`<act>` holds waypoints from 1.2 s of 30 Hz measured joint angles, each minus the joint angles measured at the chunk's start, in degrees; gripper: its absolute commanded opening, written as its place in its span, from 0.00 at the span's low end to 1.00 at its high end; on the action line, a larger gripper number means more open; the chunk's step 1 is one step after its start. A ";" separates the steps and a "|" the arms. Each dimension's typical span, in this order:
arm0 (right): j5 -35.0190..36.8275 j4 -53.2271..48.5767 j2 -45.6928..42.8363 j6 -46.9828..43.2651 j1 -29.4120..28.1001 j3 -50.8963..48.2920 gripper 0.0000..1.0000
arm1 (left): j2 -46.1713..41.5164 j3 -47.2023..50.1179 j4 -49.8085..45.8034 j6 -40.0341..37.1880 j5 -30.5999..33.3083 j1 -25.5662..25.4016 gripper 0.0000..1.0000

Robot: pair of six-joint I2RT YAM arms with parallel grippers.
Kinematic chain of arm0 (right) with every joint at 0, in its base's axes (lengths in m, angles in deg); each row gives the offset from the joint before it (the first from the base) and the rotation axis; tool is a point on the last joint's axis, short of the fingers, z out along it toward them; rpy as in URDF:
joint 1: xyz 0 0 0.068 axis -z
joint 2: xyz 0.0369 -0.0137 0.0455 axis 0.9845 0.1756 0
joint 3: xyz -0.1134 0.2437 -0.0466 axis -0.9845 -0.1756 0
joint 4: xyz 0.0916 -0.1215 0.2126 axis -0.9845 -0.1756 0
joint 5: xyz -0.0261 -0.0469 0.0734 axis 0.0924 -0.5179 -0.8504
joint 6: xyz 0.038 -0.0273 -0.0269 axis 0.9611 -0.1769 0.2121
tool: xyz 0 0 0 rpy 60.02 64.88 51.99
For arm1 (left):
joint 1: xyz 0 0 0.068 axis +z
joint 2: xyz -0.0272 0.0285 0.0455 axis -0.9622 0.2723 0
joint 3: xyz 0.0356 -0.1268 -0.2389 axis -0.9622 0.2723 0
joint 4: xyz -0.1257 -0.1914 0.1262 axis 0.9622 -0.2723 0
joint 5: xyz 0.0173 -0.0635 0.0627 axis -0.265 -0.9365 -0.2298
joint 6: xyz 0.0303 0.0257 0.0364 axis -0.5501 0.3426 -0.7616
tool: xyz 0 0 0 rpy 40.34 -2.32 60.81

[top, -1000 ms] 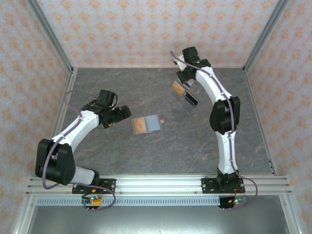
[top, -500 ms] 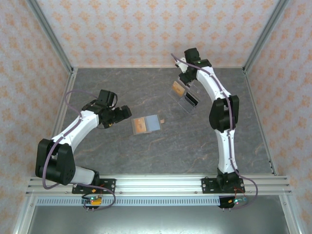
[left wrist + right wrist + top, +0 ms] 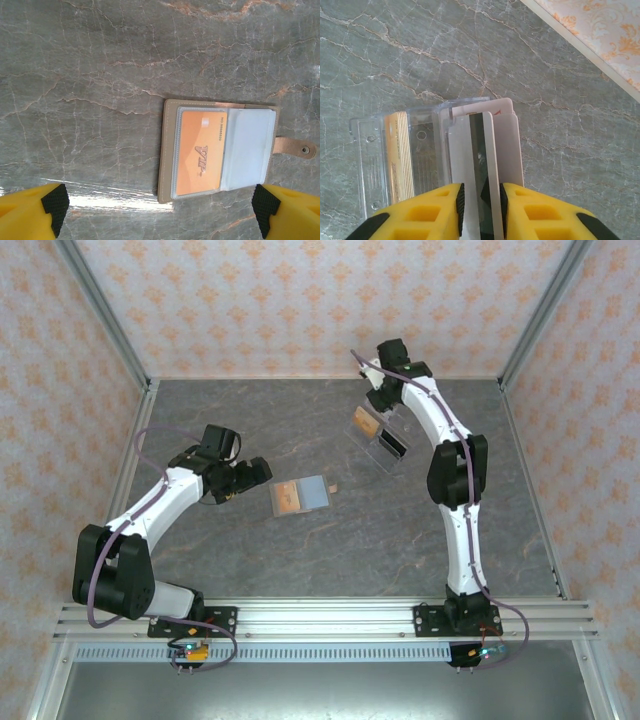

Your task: Take the credit cards out of the card holder

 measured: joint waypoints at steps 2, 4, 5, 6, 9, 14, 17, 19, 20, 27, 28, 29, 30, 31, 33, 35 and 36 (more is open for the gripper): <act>0.00 -0.15 -0.26 1.16 -0.02 0.00 0.36 | 0.00 0.04 0.11 0.00 -0.02 0.00 0.97; -0.04 -0.55 -1.01 2.75 -0.07 -0.04 0.41 | 0.00 0.11 0.22 0.00 -0.02 0.00 0.97; -0.02 -0.59 -1.68 3.69 -0.07 -0.24 0.43 | 0.00 0.13 0.26 0.02 -0.02 0.00 0.97; -0.02 -0.61 -2.71 4.68 -0.07 -0.72 0.45 | 0.00 0.15 0.28 0.07 0.00 0.00 0.97; -0.17 -0.37 -7.50 9.16 -0.07 -3.91 0.50 | 0.00 0.46 0.59 0.61 0.02 0.00 1.00; -0.68 3.45 -20.52 19.34 -1.03 -18.56 0.59 | 0.00 1.07 1.11 2.01 0.00 0.00 1.00; -0.98 6.49 -28.13 26.40 -3.93 -29.83 0.62 | 0.04 1.07 1.73 2.56 -0.02 0.00 1.00; -2.14 8.39 -31.21 31.63 -6.62 -35.54 0.62 | 0.11 1.16 2.29 2.99 -0.07 0.00 1.00; -3.23 9.57 -32.37 34.32 -8.17 -38.40 0.62 | 0.13 1.31 2.73 3.17 -0.17 0.00 1.00; -8.85 14.05 -33.31 46.82 -17.70 -49.46 0.61 | 1.88 2.16 4.96 4.61 -0.76 0.00 1.00; -10.10 14.88 -32.94 48.35 -18.99 -49.96 0.60 | 1.97 2.27 5.27 4.85 -1.07 0.00 1.00; -11.21 15.93 -32.54 49.59 -20.11 -50.31 0.58 | 1.97 2.45 5.64 5.09 -1.27 0.00 0.99; -12.55 17.09 -31.93 50.95 -21.16 -50.51 0.57 | 1.99 2.67 6.12 5.25 -1.60 0.00 0.99; -13.99 18.45 -31.01 52.37 -22.23 -50.56 0.55 | 2.05 2.89 6.71 5.44 -1.88 0.00 0.99; -15.98 20.81 -29.03 54.36 -23.63 -50.53 0.52 | 2.36 3.15 7.52 5.68 -2.78 0.00 0.99; -17.59 21.99 -26.60 55.95 -24.63 -50.16 0.49 | 2.86 3.30 8.07 5.81 -3.54 0.00 0.98; -18.36 22.25 -25.09 56.63 -25.05 -49.64 0.48 | 3.10 3.34 8.22 5.90 -3.93 0.00 0.98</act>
